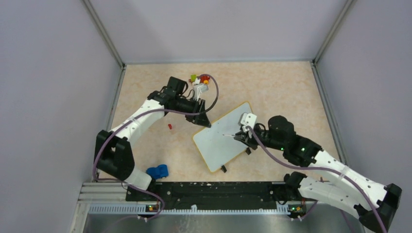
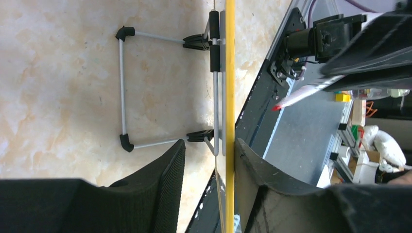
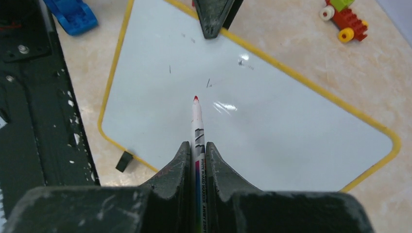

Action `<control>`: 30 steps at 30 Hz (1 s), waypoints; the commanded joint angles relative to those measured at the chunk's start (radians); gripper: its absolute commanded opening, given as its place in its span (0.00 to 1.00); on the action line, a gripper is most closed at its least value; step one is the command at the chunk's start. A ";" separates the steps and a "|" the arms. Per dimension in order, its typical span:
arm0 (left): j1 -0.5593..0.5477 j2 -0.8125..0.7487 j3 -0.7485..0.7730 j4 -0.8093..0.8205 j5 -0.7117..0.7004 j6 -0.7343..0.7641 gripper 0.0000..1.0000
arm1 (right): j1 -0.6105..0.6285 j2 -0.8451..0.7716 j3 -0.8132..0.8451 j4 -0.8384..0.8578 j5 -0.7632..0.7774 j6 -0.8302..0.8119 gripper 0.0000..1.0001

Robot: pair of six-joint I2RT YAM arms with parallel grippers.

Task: Write a sentence on the whiteboard

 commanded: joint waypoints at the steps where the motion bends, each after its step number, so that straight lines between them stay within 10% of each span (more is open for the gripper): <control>1: -0.041 0.111 0.116 -0.122 0.039 0.124 0.42 | 0.038 -0.007 -0.121 0.272 0.085 -0.026 0.00; 5: -0.050 0.122 0.087 -0.078 0.046 0.084 0.15 | 0.081 -0.017 -0.198 0.355 0.137 -0.019 0.00; 13: -0.064 0.050 0.032 0.028 -0.014 -0.029 0.00 | 0.174 -0.009 -0.191 0.465 0.211 0.015 0.00; 30: -0.076 0.064 0.037 0.009 0.007 0.014 0.00 | 0.257 0.120 -0.133 0.482 0.118 0.023 0.00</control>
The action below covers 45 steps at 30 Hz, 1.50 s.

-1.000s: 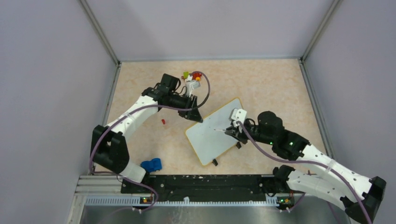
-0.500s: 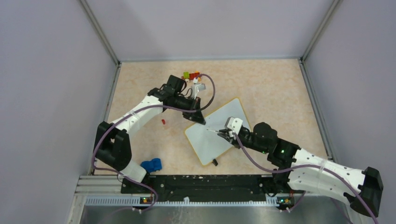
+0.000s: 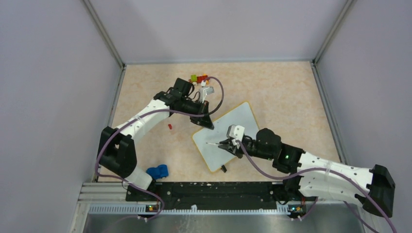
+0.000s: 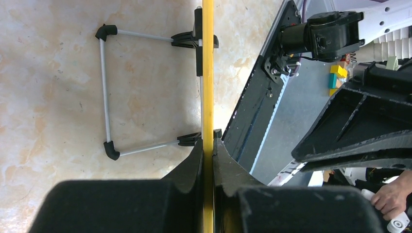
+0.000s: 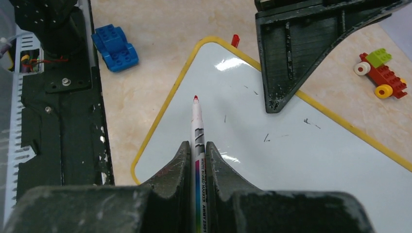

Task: Write a sentence on the whiteboard

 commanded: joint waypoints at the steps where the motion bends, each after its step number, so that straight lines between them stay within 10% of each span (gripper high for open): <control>1: -0.008 -0.015 -0.004 0.005 0.013 0.046 0.00 | 0.031 0.065 0.123 -0.025 0.038 -0.058 0.00; 30: -0.006 0.077 0.081 -0.118 0.085 0.163 0.00 | -0.220 0.191 0.698 -0.926 -0.270 -0.287 0.00; 45: -0.007 -0.012 -0.123 0.244 -0.101 -0.157 0.00 | -0.249 0.223 0.569 -0.707 -0.422 -0.153 0.00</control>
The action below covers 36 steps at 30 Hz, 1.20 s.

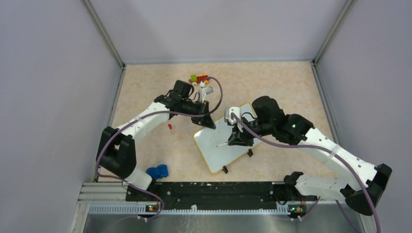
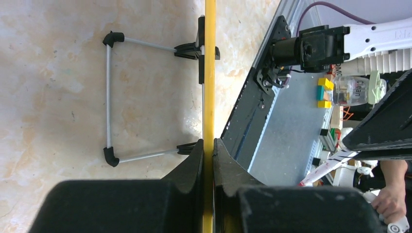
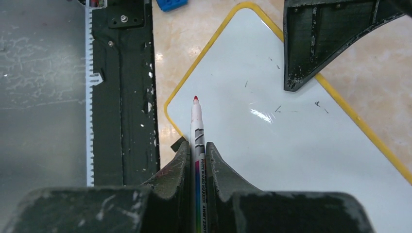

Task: Write a sentence on the whiteboard

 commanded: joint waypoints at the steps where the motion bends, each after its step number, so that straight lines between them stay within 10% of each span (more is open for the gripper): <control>1: -0.007 -0.019 -0.090 0.165 -0.128 -0.089 0.00 | -0.008 0.018 0.009 0.139 0.018 0.066 0.00; 36: 0.027 0.062 -0.016 0.069 0.062 0.056 0.00 | 0.136 0.135 -0.049 0.420 0.321 0.078 0.00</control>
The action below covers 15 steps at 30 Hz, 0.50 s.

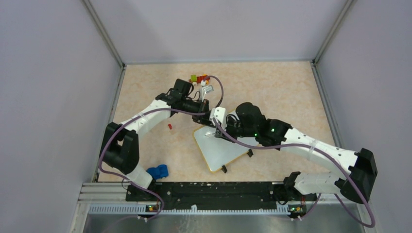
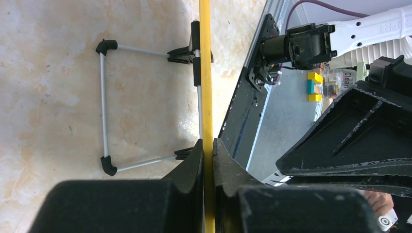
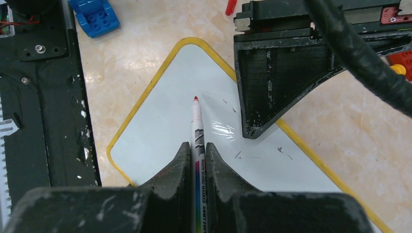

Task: Write a sentence on the whiteboard

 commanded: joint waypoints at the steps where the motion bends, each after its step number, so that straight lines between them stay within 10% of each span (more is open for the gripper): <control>1: 0.000 0.022 -0.013 0.011 -0.023 0.036 0.00 | 0.008 0.013 0.077 0.035 0.036 0.012 0.00; 15: 0.001 0.021 -0.015 0.011 -0.013 0.038 0.00 | 0.010 0.028 0.105 0.003 0.024 0.012 0.00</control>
